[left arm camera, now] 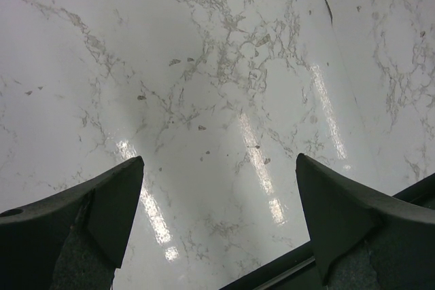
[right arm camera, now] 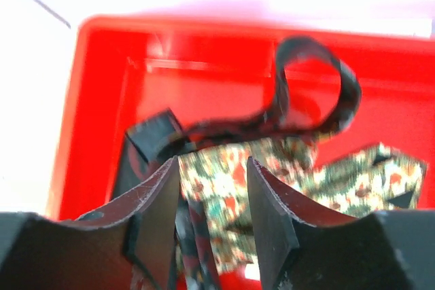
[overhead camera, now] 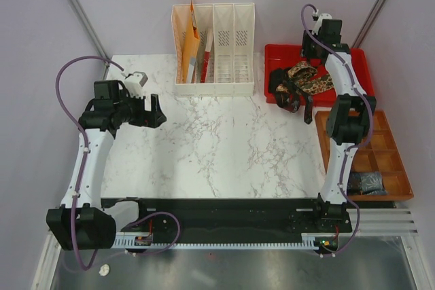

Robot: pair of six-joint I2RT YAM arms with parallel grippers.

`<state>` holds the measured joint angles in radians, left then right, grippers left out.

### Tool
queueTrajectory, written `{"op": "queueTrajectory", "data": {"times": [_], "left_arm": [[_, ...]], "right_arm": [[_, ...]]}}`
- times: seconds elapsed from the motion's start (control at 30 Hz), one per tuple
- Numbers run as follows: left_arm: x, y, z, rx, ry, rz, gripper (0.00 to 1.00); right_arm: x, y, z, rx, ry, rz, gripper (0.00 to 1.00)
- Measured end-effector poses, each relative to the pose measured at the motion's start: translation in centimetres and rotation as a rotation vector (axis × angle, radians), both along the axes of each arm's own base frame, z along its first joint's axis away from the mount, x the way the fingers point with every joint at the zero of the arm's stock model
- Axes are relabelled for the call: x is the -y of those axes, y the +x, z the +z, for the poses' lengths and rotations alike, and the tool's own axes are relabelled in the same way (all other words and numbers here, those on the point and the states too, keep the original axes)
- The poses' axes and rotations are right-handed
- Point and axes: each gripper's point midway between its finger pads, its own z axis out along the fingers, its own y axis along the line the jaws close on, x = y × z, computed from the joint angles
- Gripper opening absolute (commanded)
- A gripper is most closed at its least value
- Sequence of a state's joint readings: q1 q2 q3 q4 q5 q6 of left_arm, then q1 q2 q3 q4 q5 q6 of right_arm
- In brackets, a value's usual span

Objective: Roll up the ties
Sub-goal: Pick up the tie from the bin.

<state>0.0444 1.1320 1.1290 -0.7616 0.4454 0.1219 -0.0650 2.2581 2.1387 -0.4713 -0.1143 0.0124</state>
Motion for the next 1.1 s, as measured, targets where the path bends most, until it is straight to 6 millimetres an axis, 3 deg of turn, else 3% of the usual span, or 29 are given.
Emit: {"op": "queueTrajectory", "data": {"times": [0.13, 0.27, 0.53, 0.73, 0.83, 0.93, 0.97, 1.03, 1.07, 1.1], "left_arm": [[-0.1, 0.2, -0.4, -0.015, 0.005, 0.006, 1.0], [-0.4, 0.3, -0.6, -0.016, 0.018, 0.018, 1.0], [-0.8, 0.6, -1.3, -0.04, 0.032, 0.032, 1.0], [-0.9, 1.1, -1.6, -0.057, 0.037, 0.036, 1.0], [-1.0, 1.1, -1.6, -0.058, 0.04, 0.04, 1.0], [-1.2, 1.1, -1.8, -0.064, 0.049, 0.048, 1.0], [-1.3, 1.1, -1.8, -0.068, 0.052, 0.051, 1.0], [-1.3, 1.3, -1.9, -0.07, 0.054, 0.054, 1.0], [-1.3, 1.3, -1.9, -0.072, 0.054, 0.054, 1.0], [-1.4, 1.4, -1.9, -0.074, 0.055, 0.055, 1.0]], "right_arm": [[0.0, 2.2, 1.3, 0.076, -0.038, -0.065, 0.62], [1.5, 3.7, 0.9, 0.122, -0.061, -0.153, 0.76], [6.9, 6.0, -2.2, 0.178, -0.09, -0.298, 0.88], [7.5, 7.1, -5.3, 0.181, -0.111, -0.326, 0.89], [7.4, 7.3, -6.8, 0.169, -0.114, -0.324, 0.8], [7.4, 7.5, -8.1, 0.163, -0.116, -0.323, 0.63], [7.4, 7.6, -8.5, 0.161, -0.117, -0.323, 0.52], [7.4, 7.6, -8.8, 0.157, -0.119, -0.322, 0.42], [7.5, 7.6, -8.9, 0.156, -0.115, -0.326, 0.26], [7.6, 7.6, -8.9, 0.157, -0.115, -0.328, 0.17]]}}
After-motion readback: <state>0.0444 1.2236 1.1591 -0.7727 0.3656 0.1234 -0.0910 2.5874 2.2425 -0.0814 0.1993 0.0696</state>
